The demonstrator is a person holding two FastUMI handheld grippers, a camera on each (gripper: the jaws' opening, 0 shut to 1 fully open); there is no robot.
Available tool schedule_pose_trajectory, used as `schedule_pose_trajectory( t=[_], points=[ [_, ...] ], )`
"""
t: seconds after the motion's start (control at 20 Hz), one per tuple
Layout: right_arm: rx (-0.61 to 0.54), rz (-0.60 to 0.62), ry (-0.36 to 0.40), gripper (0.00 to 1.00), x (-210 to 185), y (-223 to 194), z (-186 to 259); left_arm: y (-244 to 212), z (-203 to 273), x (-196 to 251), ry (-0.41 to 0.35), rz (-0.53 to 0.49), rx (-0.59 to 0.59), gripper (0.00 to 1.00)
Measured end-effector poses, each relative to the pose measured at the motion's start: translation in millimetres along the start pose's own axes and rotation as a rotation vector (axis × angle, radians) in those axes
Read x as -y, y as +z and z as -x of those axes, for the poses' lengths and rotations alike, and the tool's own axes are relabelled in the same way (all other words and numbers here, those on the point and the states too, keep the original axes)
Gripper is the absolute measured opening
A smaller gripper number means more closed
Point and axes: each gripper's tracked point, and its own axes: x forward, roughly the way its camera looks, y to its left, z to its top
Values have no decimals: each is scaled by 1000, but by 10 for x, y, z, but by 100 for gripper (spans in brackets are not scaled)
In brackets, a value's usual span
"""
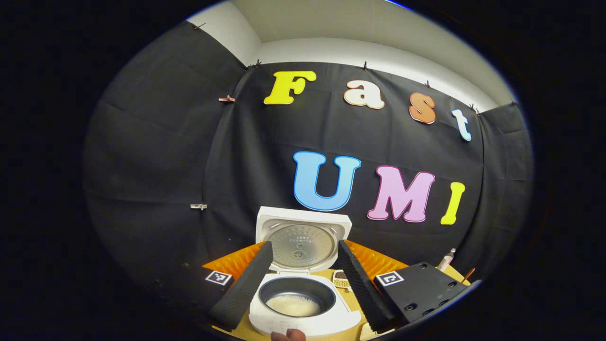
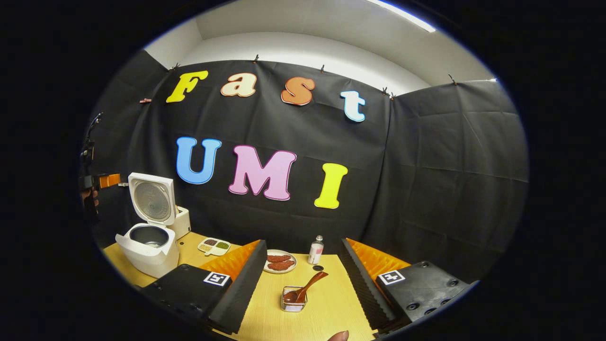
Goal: Close the left gripper, press the button to open the rice cooker; take a wooden spoon from the chopstick holder with the right hand, scoop a spoonful of rice and pour it into the rice cooker, then put the wooden spoon back into the chopstick holder.
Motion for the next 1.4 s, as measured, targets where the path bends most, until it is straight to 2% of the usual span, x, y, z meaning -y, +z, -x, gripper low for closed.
schedule_pose_trajectory(
  t=[0.25,0.4,0.6,0.85,1.15,1.25,1.4],
  points=[
    [-51,-76,69,98,86,-373,-241,-226,245,145,16,-15,-60,95],
    [-89,-74,120,98,130,-645,-407,-328,402,238,18,-26,-98,95],
    [-154,-58,165,98,192,-1104,-670,-370,577,374,34,-33,-119,95],
    [-275,-104,230,98,196,-1807,-1027,-438,803,554,66,-39,-144,95],
    [-429,-242,272,98,218,-2732,-1512,-539,1091,698,133,-33,-179,95],
    [-471,-303,286,90,183,-2958,-1693,-572,1214,712,155,-29,-189,95],
    [-533,-387,266,86,159,-3242,-1918,-640,1411,666,177,-46,-208,95]
  ],
)
